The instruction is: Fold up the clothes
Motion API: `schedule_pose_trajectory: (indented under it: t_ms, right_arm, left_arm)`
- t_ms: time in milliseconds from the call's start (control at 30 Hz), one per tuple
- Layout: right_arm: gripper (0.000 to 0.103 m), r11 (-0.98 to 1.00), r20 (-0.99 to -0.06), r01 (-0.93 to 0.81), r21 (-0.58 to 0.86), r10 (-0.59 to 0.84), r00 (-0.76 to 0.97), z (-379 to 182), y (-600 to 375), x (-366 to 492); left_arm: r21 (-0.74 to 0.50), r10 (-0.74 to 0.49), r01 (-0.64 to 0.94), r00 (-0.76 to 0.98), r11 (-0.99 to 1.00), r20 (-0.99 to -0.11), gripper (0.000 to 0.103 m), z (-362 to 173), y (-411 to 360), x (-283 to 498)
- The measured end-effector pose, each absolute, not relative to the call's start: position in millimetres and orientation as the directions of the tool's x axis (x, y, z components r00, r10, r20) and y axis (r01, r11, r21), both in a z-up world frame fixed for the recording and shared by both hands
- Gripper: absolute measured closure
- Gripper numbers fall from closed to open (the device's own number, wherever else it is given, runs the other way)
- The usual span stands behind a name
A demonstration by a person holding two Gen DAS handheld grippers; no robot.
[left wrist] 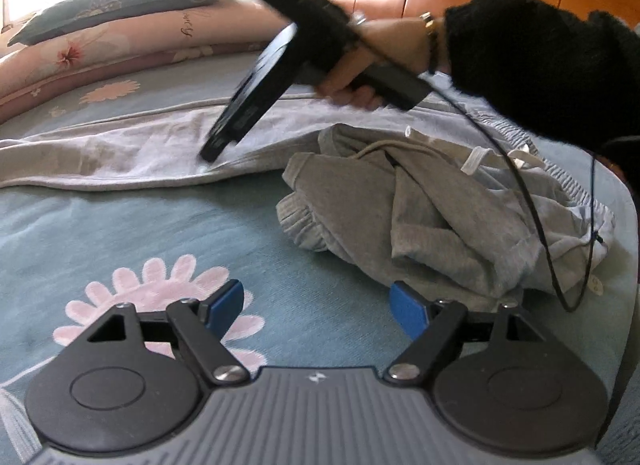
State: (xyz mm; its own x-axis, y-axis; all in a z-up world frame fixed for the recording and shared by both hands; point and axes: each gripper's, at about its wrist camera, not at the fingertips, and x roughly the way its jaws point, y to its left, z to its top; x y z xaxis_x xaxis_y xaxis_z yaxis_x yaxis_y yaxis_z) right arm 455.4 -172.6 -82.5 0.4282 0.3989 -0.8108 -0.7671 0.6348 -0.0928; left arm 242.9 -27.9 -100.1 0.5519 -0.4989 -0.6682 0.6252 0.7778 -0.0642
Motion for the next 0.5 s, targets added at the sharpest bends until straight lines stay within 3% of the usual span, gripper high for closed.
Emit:
schedule_pose_trajectory:
  t_ms: [367,500]
  right_arm:
    - [0.062,0.848,-0.771,-0.505,-0.161,0.211,0.601,-4.2,-281.2,391.8]
    - [0.051,0.898,-0.731,-0.395,-0.192,0.138,0.668,21.1,-316.4,350.3]
  left_arm:
    - [-0.014,-0.447,0.607,0.569,0.794,-0.690,0.022,-76.3,-30.2,219.4]
    - [0.006,-0.440,0.614,0.572,0.789,-0.693,0.022,-66.5,-33.1,204.9]
